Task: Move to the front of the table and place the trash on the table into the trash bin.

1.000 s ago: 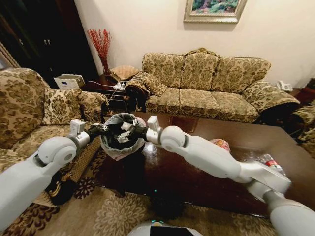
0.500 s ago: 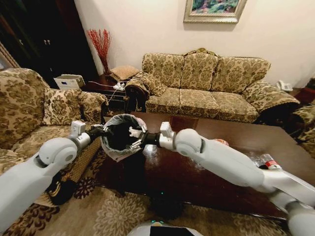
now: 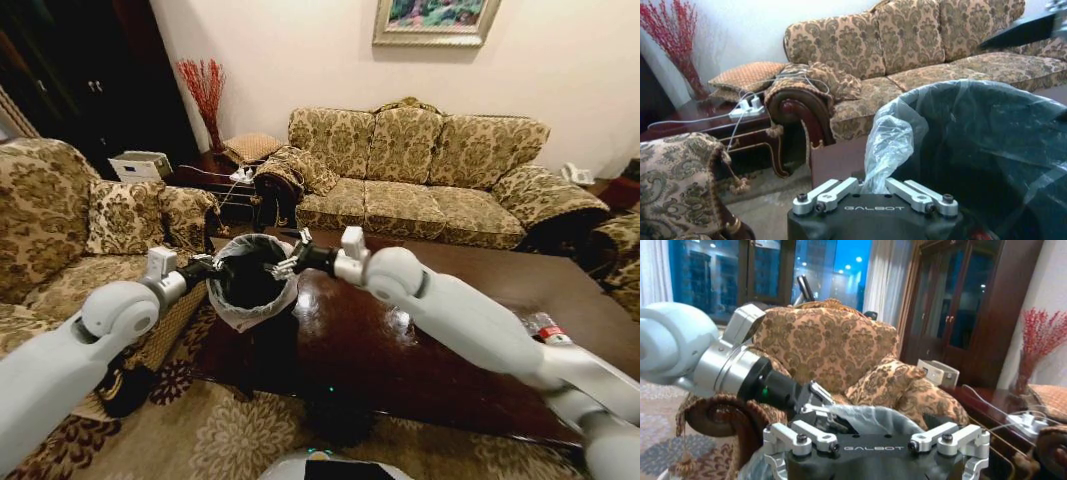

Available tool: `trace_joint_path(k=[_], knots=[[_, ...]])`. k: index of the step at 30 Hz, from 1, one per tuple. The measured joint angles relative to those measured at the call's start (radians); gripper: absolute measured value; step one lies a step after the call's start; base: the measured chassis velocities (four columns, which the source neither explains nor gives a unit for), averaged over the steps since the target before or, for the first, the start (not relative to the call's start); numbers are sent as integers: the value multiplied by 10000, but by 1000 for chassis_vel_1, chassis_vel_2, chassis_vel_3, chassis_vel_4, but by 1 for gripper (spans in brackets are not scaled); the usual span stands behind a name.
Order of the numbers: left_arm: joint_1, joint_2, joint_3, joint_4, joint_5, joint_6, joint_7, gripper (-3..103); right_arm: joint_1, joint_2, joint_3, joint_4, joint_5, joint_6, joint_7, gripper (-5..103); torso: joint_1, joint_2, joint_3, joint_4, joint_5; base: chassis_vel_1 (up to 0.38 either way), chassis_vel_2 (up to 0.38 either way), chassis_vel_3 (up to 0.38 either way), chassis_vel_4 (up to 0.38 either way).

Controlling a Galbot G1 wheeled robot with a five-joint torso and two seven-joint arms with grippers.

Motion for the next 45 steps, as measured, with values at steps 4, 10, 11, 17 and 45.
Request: trace_joint_path(k=[4, 10, 11, 17, 45], knots=[[-2, -17, -5, -27, 0, 6, -39, 1, 271, 650, -335, -303, 229, 16, 507, 100, 1, 0, 0, 1, -1, 0, 0, 0, 0], [16, -53, -76, -27, -10, 39, -83, 1, 114, 562, 257, -309, 600, -71, 1569, 100, 0, 0, 0, 3, -1, 0, 0, 0, 0], [16, -53, -76, -27, -10, 39, -83, 1, 114, 562, 257, -309, 600, -71, 1569, 100, 0, 0, 0, 3, -1, 0, 0, 0, 0], [-142, -251, -22, 746, 434, 39, 28, 1, -1290, -1155, 2124, 476, 857, -379, 1946, 100, 0, 0, 0, -8, 5, 0, 0, 0, 0], [-78, -613, -54, 1009, 697, -36, 154, 1, -5734, 763, 3180, -5193, -3559, 2797, 657, 79, 0, 0, 0, 1, 0, 0, 0, 0, 0]])
